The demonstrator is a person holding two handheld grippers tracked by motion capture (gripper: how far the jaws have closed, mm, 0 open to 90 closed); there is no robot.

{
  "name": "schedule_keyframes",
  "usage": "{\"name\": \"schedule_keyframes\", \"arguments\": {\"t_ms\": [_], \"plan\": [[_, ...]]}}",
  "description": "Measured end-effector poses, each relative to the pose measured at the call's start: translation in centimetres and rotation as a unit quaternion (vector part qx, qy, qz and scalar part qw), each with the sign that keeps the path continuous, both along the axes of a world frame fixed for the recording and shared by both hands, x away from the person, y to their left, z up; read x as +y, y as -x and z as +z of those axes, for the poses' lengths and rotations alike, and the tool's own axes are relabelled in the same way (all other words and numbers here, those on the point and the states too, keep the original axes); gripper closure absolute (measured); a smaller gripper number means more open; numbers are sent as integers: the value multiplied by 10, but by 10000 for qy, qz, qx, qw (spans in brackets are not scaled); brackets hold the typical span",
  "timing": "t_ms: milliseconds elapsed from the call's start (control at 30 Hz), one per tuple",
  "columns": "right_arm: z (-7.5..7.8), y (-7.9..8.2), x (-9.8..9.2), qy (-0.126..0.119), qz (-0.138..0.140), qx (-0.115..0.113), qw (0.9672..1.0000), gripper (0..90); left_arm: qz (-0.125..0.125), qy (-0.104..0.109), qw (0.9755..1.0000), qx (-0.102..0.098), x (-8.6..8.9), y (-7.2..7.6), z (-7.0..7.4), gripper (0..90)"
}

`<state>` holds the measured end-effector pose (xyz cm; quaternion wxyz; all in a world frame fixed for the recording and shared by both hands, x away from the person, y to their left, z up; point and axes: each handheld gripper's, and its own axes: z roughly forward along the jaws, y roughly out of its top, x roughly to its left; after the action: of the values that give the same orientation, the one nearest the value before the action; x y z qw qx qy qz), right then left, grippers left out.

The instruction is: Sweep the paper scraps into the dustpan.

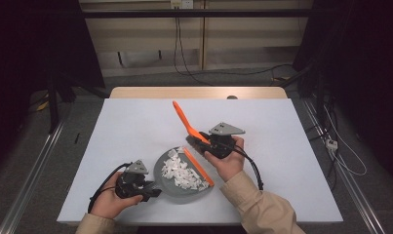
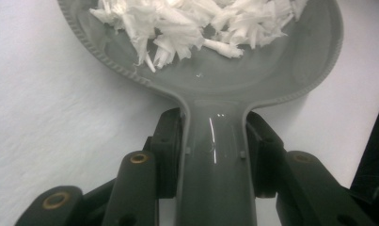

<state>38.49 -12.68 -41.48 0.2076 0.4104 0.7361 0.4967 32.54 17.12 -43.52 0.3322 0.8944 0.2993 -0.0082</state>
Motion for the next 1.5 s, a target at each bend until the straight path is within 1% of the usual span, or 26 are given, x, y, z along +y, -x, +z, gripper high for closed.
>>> {"name": "schedule_keyframes", "arguments": {"t_ms": [33,67,133,167,233,267,300,333,433,467,500,567,600,633,700,800,867,933,1000,1067,1100,1200,1233,1333,1467,1500], "plan": [[-2,-4,-1,109,-43,-35,9999,708,-2,-17,10000,25,2,0,0,621],[-5,-7,-1,159,-90,-60,9998,708,8,-39,10000,36,4,-1,1,621],[-12,-14,0,182,-134,-42,9997,709,62,-23,10000,53,7,-1,2,620],[-15,-16,2,234,-130,-37,9996,709,44,-46,10000,60,9,-2,2,620],[-22,-18,8,297,-43,2,9996,709,16,-64,9999,114,9,-3,1,620],[-25,-18,12,272,13,-65,9996,708,1,-75,9999,133,9,-3,1,621],[-25,-18,16,309,75,-98,9994,708,-2,-73,9999,146,8,-3,0,621],[-25,-17,20,309,170,-80,9993,707,-8,-74,9999,132,8,-3,1,621],[-23,-11,29,438,431,-108,9981,707,-2,-64,9999,130,8,-3,0,622],[-23,-9,31,400,556,-103,9976,708,8,-52,9999,135,8,-3,0,622],[-22,-7,32,307,708,-56,9970,706,14,-33,9999,142,7,-3,0,622],[-20,-1,35,478,806,-154,9955,707,28,-32,9999,139,7,-3,1,622],[-18,2,36,483,881,-148,9948,707,31,-44,9999,134,7,-3,1,622],[-16,4,36,412,931,-124,9947,708,31,-47,9999,129,7,-3,1,622],[-11,9,36,292,1085,16,9937,709,22,-54,9999,112,7,-3,0,622],[-4,17,37,238,1287,14,9914,709,19,-48,9999,97,7,-4,0,620],[2,19,34,157,1297,-61,9914,709,22,-41,10000,77,6,-3,-1,618],[6,20,30,77,1234,-95,9923,709,21,-10,10000,63,6,-3,-2,612],[9,19,24,45,1172,-122,9930,709,-18,-52,10000,19,6,-3,-3,618],[10,18,18,71,1081,-131,9940,709,-32,-12,10000,-5,6,-2,-1,623],[9,18,14,70,1031,-127,9946,709,-97,-34,9999,-11,5,-1,-1,624],[8,18,4,123,857,-152,9961,709,-207,-50,9998,-49,4,2,-1,627],[6,18,0,125,807,-151,9965,709,-219,-11,9998,-38,3,3,-1,627],[1,18,-11,177,643,-167,9976,709,-378,-29,9993,-40,2,6,0,627],[-7,18,-23,237,499,-103,9984,709,-446,-23,9990,-6,-2,7,0,627],[-9,18,-25,257,479,-64,9985,709,-488,-52,9988,-5,-2,7,0,627]]}}
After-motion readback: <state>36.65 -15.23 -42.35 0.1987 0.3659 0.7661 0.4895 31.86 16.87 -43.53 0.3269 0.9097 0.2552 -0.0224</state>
